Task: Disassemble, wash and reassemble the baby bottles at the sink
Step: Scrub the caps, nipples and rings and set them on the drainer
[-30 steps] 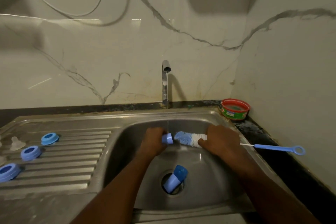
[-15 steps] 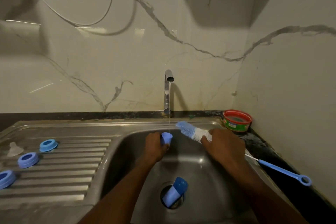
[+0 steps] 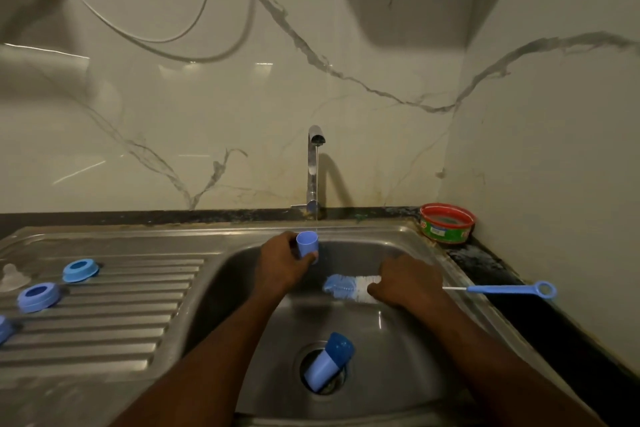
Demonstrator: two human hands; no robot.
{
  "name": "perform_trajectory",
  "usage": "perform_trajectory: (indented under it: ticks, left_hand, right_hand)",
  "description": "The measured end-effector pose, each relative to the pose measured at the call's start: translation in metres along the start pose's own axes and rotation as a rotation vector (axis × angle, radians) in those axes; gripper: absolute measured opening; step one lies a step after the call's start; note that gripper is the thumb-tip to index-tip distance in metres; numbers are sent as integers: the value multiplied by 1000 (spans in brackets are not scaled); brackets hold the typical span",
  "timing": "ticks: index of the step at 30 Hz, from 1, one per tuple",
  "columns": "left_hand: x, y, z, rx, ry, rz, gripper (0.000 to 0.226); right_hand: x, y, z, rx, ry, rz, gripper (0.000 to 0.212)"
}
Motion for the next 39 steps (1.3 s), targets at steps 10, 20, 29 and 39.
perform_trajectory:
  ticks: [10,20,29,39]
  left_hand:
    - [-9,4,5,18,72,-21,48]
    - [-12,2,7,-47,79,-13,47]
    - [-24,-2,12,-88,131,-9,50]
    - [-27,-5,16,-78,53,-134,47]
  right_hand:
    - [4,8,0,67,-21,-63,37]
    - [3,4,1,171,-37,-26,36]
    - [3,4,0,227,-39,-25,35]
    - [2,7,0,187,-54,-28,35]
Point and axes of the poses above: each hand's wrist, its own z-axis away from the middle knuckle, its own y-axis out of the palm, x = y × z, the point moved 1 cm from there along -z, towards the middle knuckle, and after that the axes turned 5 degrees about x, right-handed, at the moved point
